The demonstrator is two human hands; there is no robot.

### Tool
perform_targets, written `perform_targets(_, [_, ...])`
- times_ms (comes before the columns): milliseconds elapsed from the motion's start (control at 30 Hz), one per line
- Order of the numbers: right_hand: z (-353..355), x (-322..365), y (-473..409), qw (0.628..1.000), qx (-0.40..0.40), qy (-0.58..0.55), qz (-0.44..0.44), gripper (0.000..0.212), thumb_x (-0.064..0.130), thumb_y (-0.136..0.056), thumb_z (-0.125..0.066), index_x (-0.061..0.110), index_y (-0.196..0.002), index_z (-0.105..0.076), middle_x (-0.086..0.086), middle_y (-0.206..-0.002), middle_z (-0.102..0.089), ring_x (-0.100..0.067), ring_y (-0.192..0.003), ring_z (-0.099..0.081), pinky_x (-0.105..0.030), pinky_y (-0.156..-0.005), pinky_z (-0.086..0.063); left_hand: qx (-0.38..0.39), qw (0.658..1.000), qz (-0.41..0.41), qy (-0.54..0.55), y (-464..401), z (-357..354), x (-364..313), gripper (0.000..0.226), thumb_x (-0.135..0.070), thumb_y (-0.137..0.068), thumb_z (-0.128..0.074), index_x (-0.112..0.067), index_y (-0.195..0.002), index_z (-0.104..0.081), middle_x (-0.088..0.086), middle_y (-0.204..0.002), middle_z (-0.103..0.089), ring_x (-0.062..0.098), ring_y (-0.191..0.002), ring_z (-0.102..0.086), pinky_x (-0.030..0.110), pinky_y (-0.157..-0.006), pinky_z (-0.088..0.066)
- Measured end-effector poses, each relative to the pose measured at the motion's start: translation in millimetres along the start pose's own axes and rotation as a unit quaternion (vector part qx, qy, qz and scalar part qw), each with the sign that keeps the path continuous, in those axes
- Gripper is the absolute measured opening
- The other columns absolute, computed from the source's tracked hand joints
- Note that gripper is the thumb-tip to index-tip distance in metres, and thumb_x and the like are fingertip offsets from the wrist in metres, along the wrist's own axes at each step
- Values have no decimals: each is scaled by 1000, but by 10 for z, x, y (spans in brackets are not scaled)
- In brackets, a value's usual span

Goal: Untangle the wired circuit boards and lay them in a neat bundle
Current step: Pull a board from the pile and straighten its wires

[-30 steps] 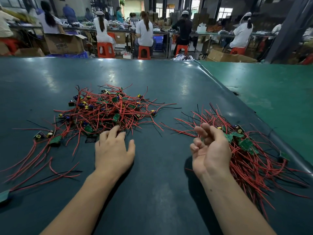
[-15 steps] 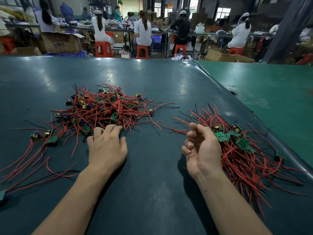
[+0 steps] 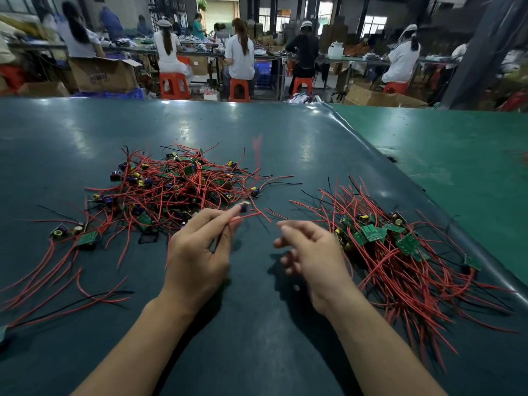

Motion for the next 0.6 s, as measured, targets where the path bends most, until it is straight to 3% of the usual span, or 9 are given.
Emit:
perform_targets(67, [-150, -76, 56, 996, 84, 9, -41, 8, 16, -95, -61, 10, -95, -67, -3, -73, -67, -10, -44, -54, -18, -39, -41, 31, 987, 66, 145, 35, -79, -37, 19, -22, -92, -60, -13, -99, -75, -2, -81, -70, 13, -78, -67, 23, -74, -52])
perform_targets(100, [-207, -106, 81, 991, 118, -5, -65, 13, 21, -96, -60, 10, -97, -67, -3, -76, -67, -13, -48, -56, -19, -40, -43, 54, 962, 132, 234, 63, -148, -35, 20, -27, -91, -59, -17, -95, -75, -1, -77, -71, 13, -76, -68, 23, -73, -53])
perform_targets(167, [-246, -108, 101, 986, 138, -45, -86, 19, 27, -96, -58, 12, -102, -67, -4, -82, -65, -14, -52, -56, -21, -42, -41, 60, 883, 256, 388, 102, -254, -1, 24, -28, -89, -59, -14, -89, -78, 1, -71, -69, 15, -68, -66, 23, -70, -54])
perform_targets(233, [-197, -60, 64, 988, 105, -87, -67, 15, 24, -96, -57, 16, -100, -69, -1, -82, -66, -13, -53, -56, -20, -43, -38, 31, 801, 354, 481, 91, -277, 82, 30, -27, -85, -56, -8, -80, -79, 4, -63, -64, 17, -56, -61, 23, -61, -54])
perform_targets(333, [-81, 48, 13, 991, 57, -119, -17, 12, 18, -94, -60, 14, -90, -70, -1, -78, -67, -11, -51, -55, -18, -40, -39, 28, 720, 444, 533, 83, -273, 151, 33, -29, -81, -57, -5, -75, -78, 3, -56, -55, 13, -47, -52, 24, -51, -52])
perform_targets(467, [-130, 9, 61, 989, 98, -94, -56, 13, 25, -89, -65, 13, -85, -68, -1, -72, -68, -13, -54, -63, -19, -43, -45, 88, 677, 483, 548, 136, -338, 60, 33, -34, -79, -59, -7, -74, -78, 0, -55, -52, 10, -43, -47, 22, -51, -51])
perform_targets(600, [-125, 17, 35, 989, 76, -123, -21, 10, 16, -88, -65, 13, -82, -72, -3, -74, -71, -12, -53, -65, -17, -40, -44, 64, 599, 489, 630, 124, -303, 83, 36, -32, -87, -55, -5, -84, -78, 3, -70, -64, 10, -51, -56, 22, -61, -57])
Point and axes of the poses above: each hand's wrist, its own y-axis away from the middle knuckle, its own z-axis out of the back of the hand, x = y × z, the point moved 5 cm from there along -y, towards the middle knuckle
